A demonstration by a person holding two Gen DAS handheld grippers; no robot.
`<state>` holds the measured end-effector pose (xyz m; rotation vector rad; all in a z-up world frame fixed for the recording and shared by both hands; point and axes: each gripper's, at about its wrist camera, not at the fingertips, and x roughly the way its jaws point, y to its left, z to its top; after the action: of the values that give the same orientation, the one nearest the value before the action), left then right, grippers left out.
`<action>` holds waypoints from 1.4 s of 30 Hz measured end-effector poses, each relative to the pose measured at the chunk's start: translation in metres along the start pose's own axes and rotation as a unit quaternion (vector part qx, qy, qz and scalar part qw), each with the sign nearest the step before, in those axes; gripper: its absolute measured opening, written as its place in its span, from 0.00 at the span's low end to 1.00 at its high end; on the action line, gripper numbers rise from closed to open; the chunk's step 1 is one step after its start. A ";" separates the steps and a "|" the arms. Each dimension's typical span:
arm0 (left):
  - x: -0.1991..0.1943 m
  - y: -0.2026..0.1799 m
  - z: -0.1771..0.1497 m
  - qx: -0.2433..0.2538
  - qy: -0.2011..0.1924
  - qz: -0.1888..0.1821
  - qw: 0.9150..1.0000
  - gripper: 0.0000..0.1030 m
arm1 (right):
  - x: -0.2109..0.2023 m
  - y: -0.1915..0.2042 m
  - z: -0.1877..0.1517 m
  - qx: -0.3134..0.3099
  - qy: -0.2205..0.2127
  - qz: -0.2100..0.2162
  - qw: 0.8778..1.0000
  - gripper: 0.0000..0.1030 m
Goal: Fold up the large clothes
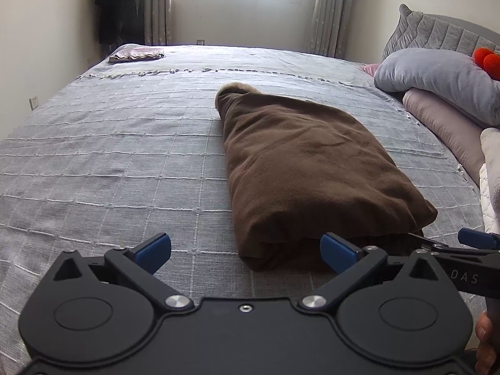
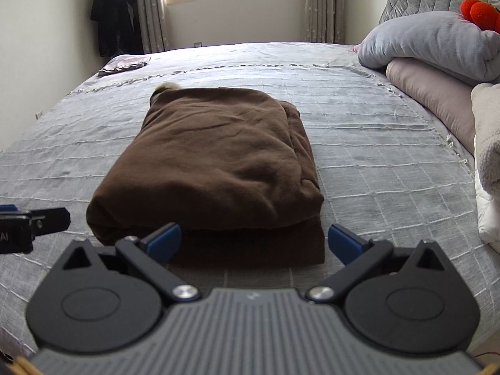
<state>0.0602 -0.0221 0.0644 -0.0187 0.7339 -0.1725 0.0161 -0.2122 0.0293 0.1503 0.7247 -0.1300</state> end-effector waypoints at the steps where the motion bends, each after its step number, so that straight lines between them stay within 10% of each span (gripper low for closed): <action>1: 0.000 0.000 0.000 0.000 0.001 0.000 1.000 1.00 | 0.001 0.000 0.000 0.000 0.001 0.000 1.000 1.00; 42: 0.001 -0.002 -0.001 -0.005 0.005 0.004 1.000 1.00 | -0.001 0.003 0.001 0.001 -0.002 0.001 1.000 1.00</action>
<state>0.0597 -0.0243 0.0629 -0.0253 0.7456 -0.1617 0.0161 -0.2088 0.0309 0.1521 0.7210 -0.1299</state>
